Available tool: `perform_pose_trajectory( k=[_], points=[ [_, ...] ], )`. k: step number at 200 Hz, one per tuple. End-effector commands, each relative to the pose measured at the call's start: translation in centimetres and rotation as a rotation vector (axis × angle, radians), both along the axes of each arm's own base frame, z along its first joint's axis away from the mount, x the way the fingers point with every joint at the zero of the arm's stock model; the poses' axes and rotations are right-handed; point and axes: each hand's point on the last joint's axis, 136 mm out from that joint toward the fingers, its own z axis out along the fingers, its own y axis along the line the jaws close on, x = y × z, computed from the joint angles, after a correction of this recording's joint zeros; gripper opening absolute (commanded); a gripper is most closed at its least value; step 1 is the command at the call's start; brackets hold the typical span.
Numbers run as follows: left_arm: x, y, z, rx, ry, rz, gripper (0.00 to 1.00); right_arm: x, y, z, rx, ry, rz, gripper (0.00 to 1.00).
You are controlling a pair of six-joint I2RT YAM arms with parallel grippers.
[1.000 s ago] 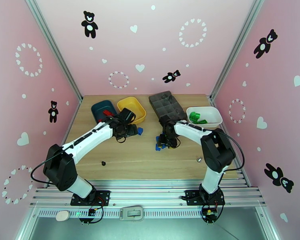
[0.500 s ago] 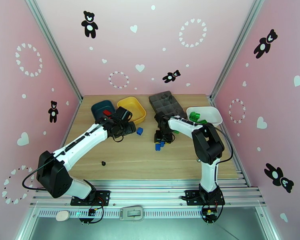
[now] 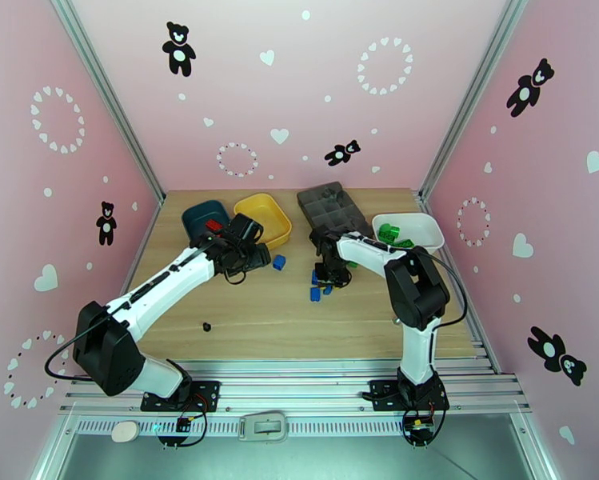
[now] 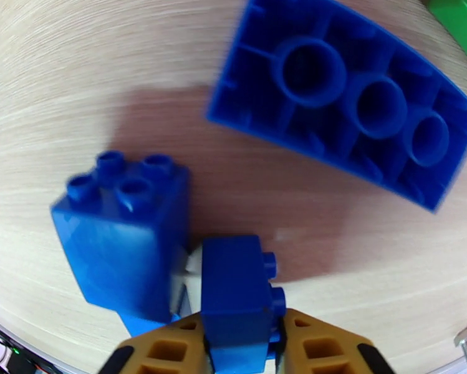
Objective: Sort the legos into containers by color
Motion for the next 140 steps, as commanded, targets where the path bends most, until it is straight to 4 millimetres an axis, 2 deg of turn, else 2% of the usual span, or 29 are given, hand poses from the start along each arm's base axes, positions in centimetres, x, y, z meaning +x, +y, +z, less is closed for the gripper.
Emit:
perform_pose_trajectory(
  k=[1, 29, 53, 90, 121, 140],
  points=[
    [0.3, -0.4, -1.0, -0.036, 0.031, -0.005, 0.78, -0.4, -0.6, 2.3, -0.009, -0.041, -0.008, 0.16],
    [1.2, -1.0, -1.7, -0.146, 0.068, 0.007, 0.79, 0.0, -0.4, 4.6, 0.023, -0.086, -0.027, 0.15],
    [2.7, -1.6, -1.7, -0.258, 0.091, 0.027, 0.81, 1.1, 1.4, 6.2, 0.110, -0.118, -0.036, 0.15],
    [6.2, -2.0, -1.3, -0.466, 0.099, 0.090, 0.83, 4.8, 7.5, 8.2, 0.362, -0.159, -0.042, 0.14],
    [8.9, -0.7, -0.6, -0.553, 0.087, 0.159, 0.83, 9.0, 12.5, 9.9, 0.525, -0.191, -0.040, 0.13],
    [9.7, 0.4, -0.3, -0.564, 0.080, 0.194, 0.83, 11.7, 15.0, 10.4, 0.579, -0.206, -0.043, 0.13]
  ],
)
